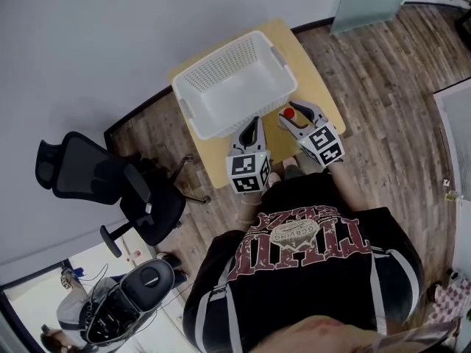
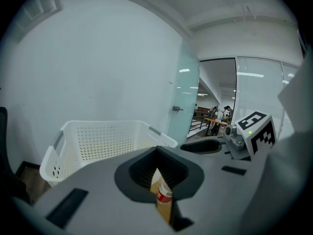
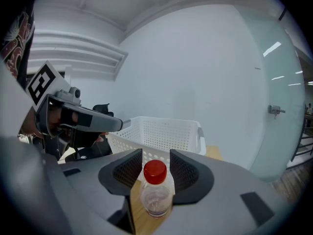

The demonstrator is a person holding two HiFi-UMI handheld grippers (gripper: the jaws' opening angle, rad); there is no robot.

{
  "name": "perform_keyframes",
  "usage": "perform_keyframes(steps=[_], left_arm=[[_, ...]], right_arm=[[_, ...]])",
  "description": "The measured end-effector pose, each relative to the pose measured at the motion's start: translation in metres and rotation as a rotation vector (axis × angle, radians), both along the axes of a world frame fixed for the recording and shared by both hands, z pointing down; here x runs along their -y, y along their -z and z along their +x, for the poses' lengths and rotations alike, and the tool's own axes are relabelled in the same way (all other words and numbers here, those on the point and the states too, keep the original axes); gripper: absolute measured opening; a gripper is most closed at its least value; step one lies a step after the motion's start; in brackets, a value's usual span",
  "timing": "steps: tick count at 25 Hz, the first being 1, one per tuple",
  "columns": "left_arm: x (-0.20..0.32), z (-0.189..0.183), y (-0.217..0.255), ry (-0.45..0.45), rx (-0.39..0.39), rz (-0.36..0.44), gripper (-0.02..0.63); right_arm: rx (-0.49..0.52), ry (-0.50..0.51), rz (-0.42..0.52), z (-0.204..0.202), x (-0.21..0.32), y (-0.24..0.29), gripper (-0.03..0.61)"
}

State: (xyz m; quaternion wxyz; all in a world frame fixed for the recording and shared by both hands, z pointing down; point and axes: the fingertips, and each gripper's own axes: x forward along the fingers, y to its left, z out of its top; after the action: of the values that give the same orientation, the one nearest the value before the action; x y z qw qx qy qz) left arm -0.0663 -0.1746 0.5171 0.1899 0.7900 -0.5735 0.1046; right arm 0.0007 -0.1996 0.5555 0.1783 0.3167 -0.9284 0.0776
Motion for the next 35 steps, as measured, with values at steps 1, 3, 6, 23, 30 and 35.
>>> perform_keyframes(steps=[1,3,6,23,30,35], left_arm=[[0.0,0.001,0.0,0.001,0.0,0.001,0.028],[0.001,0.002,0.002,0.003,0.002,0.003,0.028],[0.001,0.001,0.003,0.006,0.003,0.006,0.028],[0.002,-0.002,0.026,0.027,0.005,0.065,0.028],[0.004,-0.004,0.031,0.041,0.0,0.078,0.028],[0.006,-0.014,0.036,0.055,-0.003,0.089,0.028]], right_arm=[[0.003,-0.001,0.004,0.001,0.0,0.002,0.167],[0.01,-0.007,0.014,0.003,0.002,0.008,0.167],[0.026,-0.016,0.03,0.004,0.005,0.018,0.167],[0.097,-0.017,0.088,-0.006,0.015,0.059,0.158],[0.109,-0.006,0.11,-0.013,0.02,0.067,0.107],[0.112,0.008,0.115,-0.026,0.024,0.072,0.09]])
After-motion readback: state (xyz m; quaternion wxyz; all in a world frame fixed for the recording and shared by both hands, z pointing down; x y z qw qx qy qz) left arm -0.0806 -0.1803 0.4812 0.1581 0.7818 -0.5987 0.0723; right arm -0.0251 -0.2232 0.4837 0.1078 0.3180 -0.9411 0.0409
